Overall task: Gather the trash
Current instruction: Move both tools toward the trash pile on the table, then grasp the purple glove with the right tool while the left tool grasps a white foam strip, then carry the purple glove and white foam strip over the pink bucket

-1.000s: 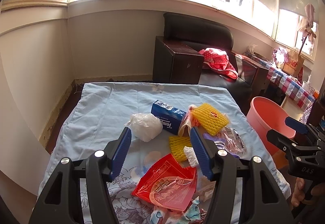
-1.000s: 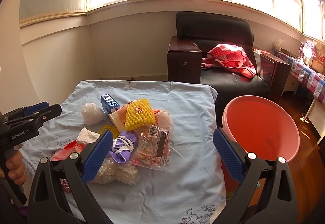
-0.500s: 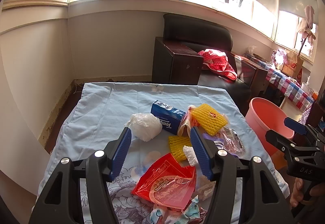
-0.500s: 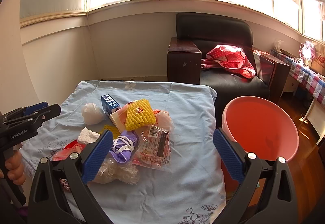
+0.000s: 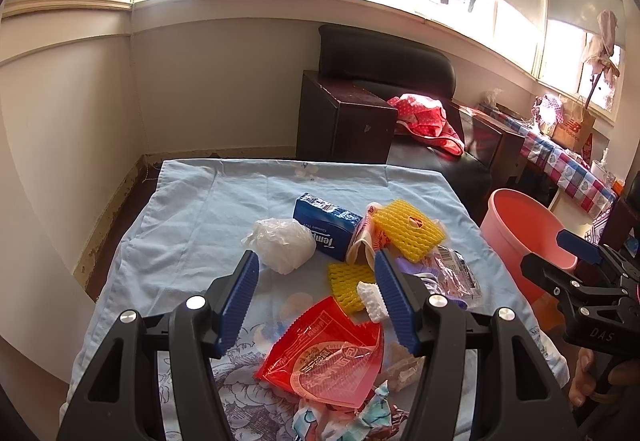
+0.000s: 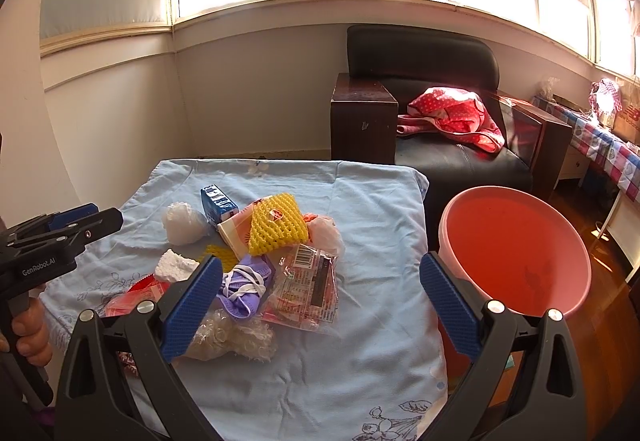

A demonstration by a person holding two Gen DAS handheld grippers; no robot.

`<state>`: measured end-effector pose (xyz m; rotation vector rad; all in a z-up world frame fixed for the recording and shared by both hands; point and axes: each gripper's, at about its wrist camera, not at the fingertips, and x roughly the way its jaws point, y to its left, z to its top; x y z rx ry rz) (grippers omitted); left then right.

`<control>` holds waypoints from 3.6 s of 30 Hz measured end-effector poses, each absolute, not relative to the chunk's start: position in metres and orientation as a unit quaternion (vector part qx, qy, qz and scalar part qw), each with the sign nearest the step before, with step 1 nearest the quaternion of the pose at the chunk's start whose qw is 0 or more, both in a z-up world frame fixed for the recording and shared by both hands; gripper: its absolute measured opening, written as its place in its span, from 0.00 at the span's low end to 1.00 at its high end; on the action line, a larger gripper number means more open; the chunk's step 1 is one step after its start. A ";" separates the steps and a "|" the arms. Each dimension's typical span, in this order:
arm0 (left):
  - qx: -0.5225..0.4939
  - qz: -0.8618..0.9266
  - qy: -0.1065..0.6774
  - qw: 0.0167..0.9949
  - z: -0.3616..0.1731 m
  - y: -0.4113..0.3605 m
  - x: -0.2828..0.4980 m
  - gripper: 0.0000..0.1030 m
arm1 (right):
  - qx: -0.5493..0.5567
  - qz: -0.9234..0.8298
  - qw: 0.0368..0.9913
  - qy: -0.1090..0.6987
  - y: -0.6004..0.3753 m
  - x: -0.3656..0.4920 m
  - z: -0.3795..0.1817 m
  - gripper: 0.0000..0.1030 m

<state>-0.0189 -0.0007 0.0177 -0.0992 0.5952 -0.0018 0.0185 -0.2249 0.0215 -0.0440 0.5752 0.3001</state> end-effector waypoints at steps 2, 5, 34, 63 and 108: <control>-0.049 -0.002 0.294 0.955 0.017 -0.001 -0.019 0.58 | -0.020 0.148 0.947 0.283 -0.226 0.019 0.020 0.96; -0.050 -0.003 0.296 0.954 0.016 -0.001 -0.017 0.58 | -0.018 0.149 0.947 0.285 -0.226 0.019 0.018 0.96; -0.030 -0.079 0.384 0.920 -0.029 -0.035 0.026 0.31 | -0.004 0.204 0.926 0.316 -0.225 0.025 -0.009 0.85; -0.051 -0.097 0.373 0.921 -0.020 -0.026 0.021 0.16 | -0.023 0.282 0.873 0.397 -0.169 0.049 -0.041 0.35; -0.001 -0.199 0.271 0.942 0.076 -0.168 0.044 0.16 | 0.067 0.068 0.942 0.322 -0.351 0.051 0.019 0.33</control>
